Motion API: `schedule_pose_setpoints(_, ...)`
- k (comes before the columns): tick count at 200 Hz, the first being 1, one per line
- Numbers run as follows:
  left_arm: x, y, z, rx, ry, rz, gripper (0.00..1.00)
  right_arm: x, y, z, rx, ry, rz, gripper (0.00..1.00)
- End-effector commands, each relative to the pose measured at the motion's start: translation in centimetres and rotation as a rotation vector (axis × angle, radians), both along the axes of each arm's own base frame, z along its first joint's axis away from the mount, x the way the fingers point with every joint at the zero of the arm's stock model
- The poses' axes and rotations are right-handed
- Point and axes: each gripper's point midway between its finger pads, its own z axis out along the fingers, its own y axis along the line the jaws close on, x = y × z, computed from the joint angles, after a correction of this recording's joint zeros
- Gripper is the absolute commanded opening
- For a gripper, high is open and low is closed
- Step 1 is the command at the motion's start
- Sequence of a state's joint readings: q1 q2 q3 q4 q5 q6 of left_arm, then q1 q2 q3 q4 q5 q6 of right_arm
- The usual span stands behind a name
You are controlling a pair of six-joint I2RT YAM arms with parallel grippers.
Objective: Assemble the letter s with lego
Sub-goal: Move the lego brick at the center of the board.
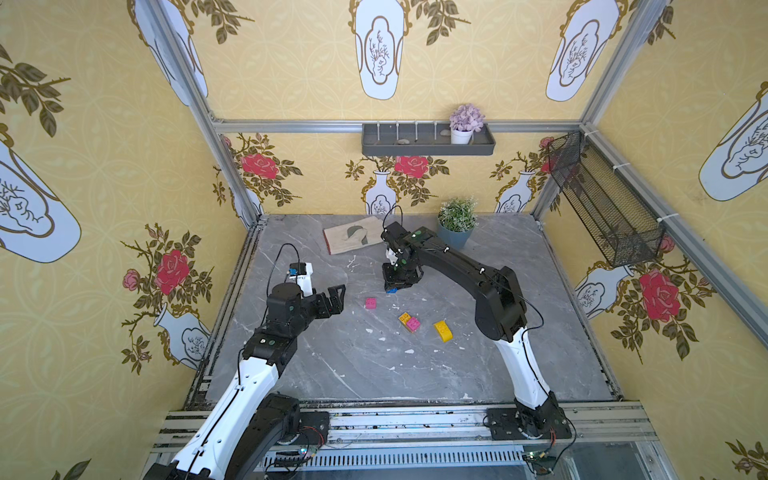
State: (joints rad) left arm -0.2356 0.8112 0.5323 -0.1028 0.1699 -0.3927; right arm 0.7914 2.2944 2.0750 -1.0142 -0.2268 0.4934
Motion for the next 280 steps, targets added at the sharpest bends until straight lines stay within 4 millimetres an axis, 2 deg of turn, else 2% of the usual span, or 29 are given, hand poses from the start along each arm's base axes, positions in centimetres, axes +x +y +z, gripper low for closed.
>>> schedule_pose_setpoints(1, -0.2, 1.3, -0.8, 0.023, 0.020, 0.066, 0.99, -0.6, 1.8, -0.9, 0.037, 0.047, -0.054, 0.26)
schedule_pose_setpoints(6, -0.2, 1.3, -0.9, 0.025, 0.024, 0.068, 0.99, -0.4, 2.4, -0.6, 0.053, 0.044, -0.051, 0.26)
schedule_pose_setpoints(50, -0.7, 1.1, -1.5, 0.033, 0.040, 0.046, 0.99, -1.4, 4.4, -2.2, 0.079, 0.097, -0.018, 0.26)
schedule_pose_setpoints(136, -0.7, 0.9, -1.8, 0.037, 0.046, 0.026, 1.00, -1.6, 5.0, -3.7, 0.072, 0.127, -0.006, 0.24)
schedule_pose_setpoints(175, -0.8, 0.9, -1.8, 0.038, 0.042, 0.026, 1.00, -1.9, 4.3, -4.6, 0.017, 0.137, -0.001, 0.24)
schedule_pose_setpoints(210, -0.7, 0.8, -2.0, 0.040, 0.045, 0.019, 1.00, -2.0, 4.2, -3.5, 0.013, 0.106, 0.007, 0.24)
schedule_pose_setpoints(243, -0.7, 0.7, -2.0, 0.040, 0.046, 0.015, 1.00, -1.9, 2.2, -3.8, -0.085, 0.075, 0.029, 0.24)
schedule_pose_setpoints(280, -0.7, 0.7, -2.1, 0.040, 0.046, 0.012, 1.00, -1.4, -2.4, -4.1, -0.255, 0.027, 0.045, 0.24)
